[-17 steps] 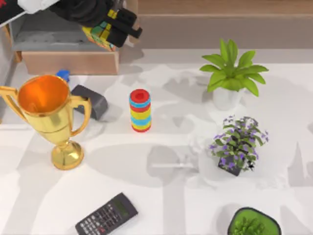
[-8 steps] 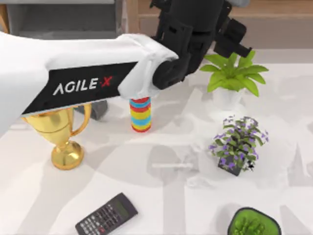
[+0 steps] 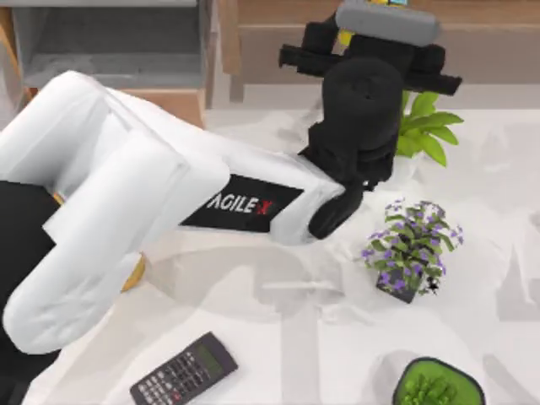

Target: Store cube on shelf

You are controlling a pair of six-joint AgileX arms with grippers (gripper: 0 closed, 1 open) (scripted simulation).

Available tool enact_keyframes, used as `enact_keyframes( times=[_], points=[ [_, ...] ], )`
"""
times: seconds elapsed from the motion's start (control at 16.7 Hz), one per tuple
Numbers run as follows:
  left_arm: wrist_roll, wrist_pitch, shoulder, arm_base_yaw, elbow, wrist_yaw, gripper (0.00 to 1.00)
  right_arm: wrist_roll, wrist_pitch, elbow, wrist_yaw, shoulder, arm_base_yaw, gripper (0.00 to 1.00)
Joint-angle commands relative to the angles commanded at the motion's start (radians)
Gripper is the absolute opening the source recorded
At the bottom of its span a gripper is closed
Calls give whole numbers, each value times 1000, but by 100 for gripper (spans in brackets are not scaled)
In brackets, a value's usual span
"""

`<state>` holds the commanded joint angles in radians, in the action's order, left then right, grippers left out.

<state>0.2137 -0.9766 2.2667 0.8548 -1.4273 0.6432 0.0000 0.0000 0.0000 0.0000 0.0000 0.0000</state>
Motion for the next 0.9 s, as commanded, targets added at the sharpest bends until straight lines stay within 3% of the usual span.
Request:
enact_keyframes(
  times=[0.36,0.9],
  points=[
    [6,-253,120,-22,-20,116,0,0,0,0,0,0,0,100],
    [2,-223,138,-31,-57,102,0,0,0,0,0,0,0,100]
  ],
)
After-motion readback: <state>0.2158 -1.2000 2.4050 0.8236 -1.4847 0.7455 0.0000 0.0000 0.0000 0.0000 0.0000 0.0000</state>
